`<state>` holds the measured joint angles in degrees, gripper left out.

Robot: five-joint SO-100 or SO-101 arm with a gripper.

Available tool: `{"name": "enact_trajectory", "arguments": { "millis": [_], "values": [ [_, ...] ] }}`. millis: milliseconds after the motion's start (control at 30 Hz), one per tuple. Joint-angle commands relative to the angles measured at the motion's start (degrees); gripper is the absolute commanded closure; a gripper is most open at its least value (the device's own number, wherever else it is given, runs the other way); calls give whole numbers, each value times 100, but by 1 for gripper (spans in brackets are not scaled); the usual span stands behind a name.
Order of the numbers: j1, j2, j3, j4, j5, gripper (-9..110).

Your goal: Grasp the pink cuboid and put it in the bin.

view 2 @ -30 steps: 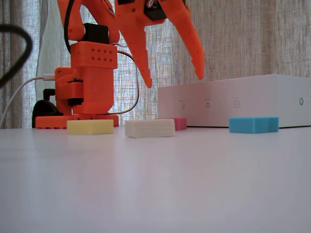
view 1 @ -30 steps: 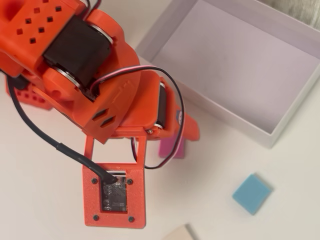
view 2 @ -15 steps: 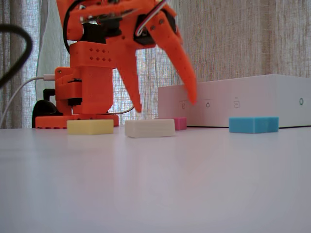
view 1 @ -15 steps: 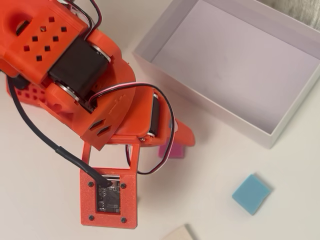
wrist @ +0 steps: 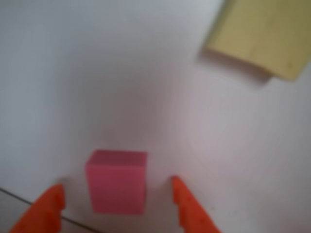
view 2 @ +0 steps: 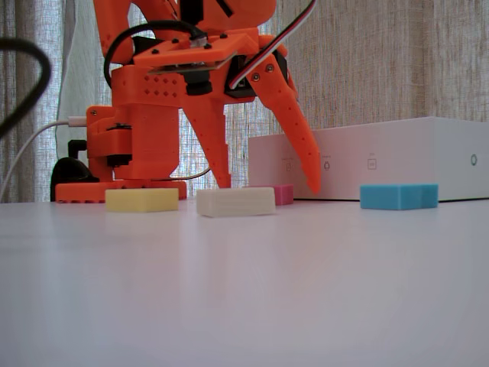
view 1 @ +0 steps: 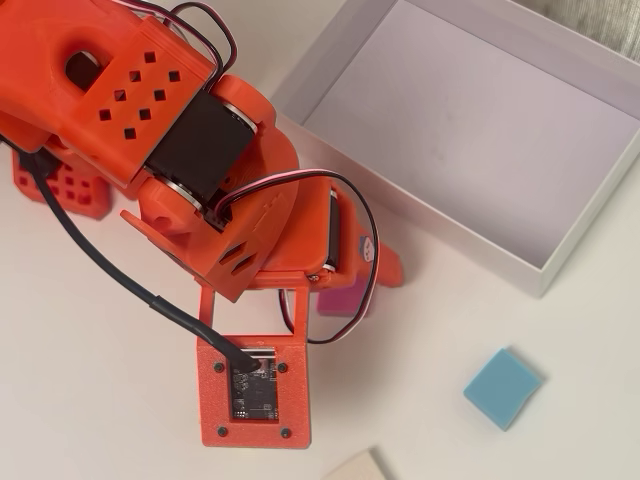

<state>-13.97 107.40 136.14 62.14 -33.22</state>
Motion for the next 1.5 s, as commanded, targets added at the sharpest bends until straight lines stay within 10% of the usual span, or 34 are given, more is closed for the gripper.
{"name": "enact_trajectory", "arguments": {
  "millis": [0,600,1133,1467],
  "values": [
    [-44,-62,-53,-132,9,74],
    [35,-325,-149,-114,44,110],
    [-105,1415,-2531,360,70,110],
    [-2136,1547,-4816,1406,914,110]
  ]
}}
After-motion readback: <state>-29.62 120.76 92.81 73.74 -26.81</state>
